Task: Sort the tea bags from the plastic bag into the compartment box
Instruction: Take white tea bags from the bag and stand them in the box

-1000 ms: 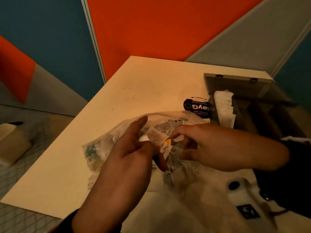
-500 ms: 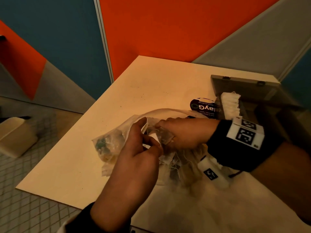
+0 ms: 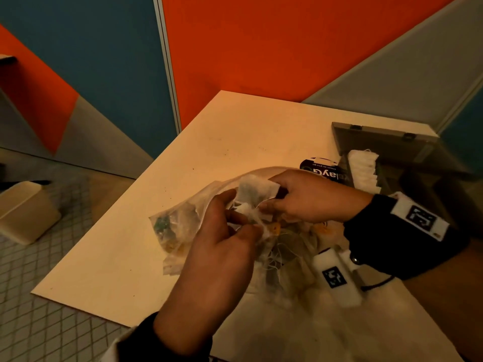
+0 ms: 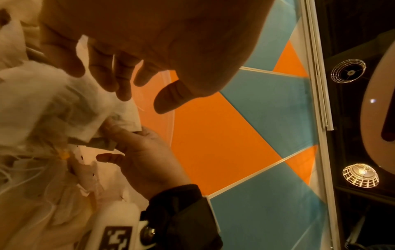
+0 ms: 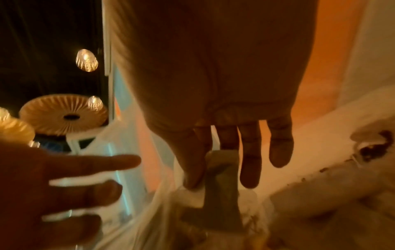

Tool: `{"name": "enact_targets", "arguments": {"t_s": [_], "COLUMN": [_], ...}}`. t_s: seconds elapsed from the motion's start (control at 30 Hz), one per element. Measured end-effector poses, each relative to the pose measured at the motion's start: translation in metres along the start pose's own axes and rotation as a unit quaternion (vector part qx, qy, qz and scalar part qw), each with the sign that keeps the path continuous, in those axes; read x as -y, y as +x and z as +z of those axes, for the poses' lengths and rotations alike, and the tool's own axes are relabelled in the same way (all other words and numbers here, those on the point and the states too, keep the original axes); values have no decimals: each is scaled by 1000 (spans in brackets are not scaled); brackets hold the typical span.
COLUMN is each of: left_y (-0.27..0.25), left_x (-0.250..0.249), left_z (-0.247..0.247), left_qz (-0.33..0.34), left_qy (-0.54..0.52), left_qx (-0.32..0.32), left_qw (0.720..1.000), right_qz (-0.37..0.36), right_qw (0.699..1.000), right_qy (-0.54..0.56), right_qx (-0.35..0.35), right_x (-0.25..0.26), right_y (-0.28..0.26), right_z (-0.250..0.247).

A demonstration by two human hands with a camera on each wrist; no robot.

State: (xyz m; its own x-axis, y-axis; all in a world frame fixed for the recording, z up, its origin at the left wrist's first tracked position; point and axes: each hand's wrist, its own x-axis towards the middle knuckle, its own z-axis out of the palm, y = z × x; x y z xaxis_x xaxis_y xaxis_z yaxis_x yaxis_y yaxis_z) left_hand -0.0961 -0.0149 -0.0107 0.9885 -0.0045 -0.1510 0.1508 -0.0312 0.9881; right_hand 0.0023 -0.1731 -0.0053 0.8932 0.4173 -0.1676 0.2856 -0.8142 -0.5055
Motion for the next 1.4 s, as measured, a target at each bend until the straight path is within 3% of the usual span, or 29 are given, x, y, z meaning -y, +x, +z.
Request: {"name": "enact_targets", "arguments": {"t_s": [0.17,0.33,0.43,0.57,0.8,0.87,1.0,1.1,1.23,1.4], "left_y": [8,26,33,36,30,28,24,21,23,22], "left_x": [3,6,0,-1,6,7,3,-3,-5,-4], "left_z": [13,18,22,27,19,19,18,17,14,11], "left_qz": [38,68,61,68,0,-9,-20,-32,-55,-65], "left_qy": [30,94,115,141,56,39,-3,-50,-65,-42], "left_qx": [-8,-18,11,34,28,29,41,45,41,119], "left_qw": [999,993,991,987,998,999,999,997,996,990], "right_qz": [29,42,58,92,157,149,131,109,105,87], "right_qw": [983,973,973,974,979,981,969,979,974,981], "right_qy": [182,224,221,207,119,102,202,171,196,172], "right_qx": [19,25,37,-6,-55,-70,-48,-19,-33,-8], "right_x": [-6,-12,-12,-12,-11,-5,6,9,9,15], "right_y": [-20,-40,-48,-50,-51,-49,-51,-56,-62,-69], "right_z": [-7,-10,-11,-9,-3,-2,-4,-5,-9,-17]}}
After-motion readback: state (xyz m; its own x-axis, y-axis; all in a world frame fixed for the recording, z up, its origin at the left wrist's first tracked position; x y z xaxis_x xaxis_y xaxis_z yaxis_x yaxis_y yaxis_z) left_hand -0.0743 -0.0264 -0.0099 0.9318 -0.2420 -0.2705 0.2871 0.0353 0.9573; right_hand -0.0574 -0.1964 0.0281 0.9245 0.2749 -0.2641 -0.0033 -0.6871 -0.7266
